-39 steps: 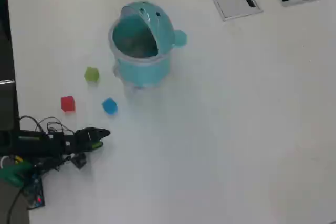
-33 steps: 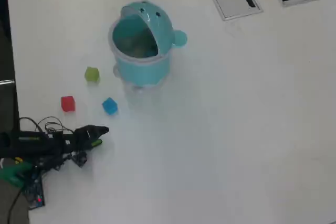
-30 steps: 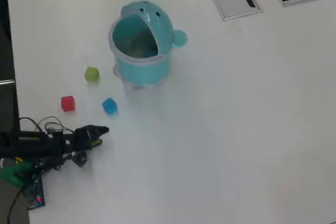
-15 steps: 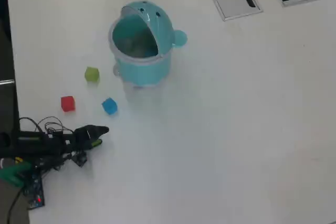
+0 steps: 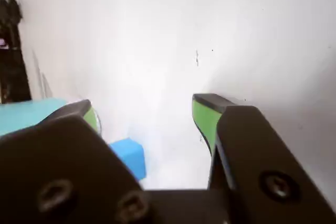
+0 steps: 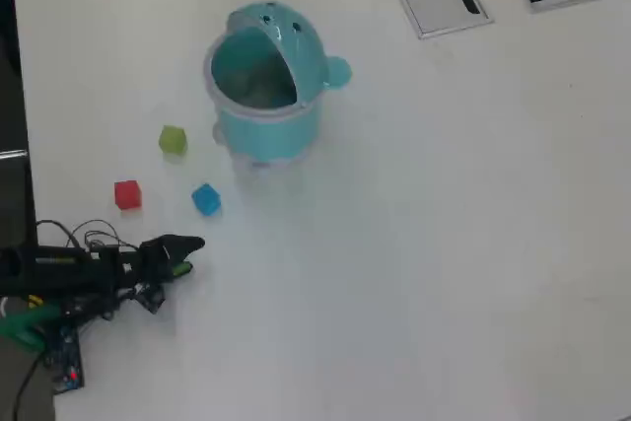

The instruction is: Grasp RGB lego blocks and put them in the bin one by one.

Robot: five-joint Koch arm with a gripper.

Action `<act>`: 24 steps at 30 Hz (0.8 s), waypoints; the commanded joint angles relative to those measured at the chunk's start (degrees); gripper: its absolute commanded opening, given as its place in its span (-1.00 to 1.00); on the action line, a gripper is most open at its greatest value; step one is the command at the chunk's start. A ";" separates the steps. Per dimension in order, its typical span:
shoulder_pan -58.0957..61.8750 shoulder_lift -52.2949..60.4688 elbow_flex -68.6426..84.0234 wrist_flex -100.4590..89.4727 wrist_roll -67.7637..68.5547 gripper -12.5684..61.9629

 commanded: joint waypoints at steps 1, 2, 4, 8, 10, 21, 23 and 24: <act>0.00 3.34 3.60 -2.90 -1.67 0.25; 0.09 3.43 3.60 -3.52 -1.76 0.25; 0.09 3.43 3.69 -4.83 -1.93 0.25; 0.35 3.43 3.69 -8.70 -4.04 0.25; 0.53 3.43 3.69 -11.43 -4.92 0.25; 0.62 3.43 3.96 -31.46 -8.09 0.25; 0.70 3.43 3.87 -35.33 -9.84 0.25; 0.70 3.43 3.87 -37.00 -10.81 0.25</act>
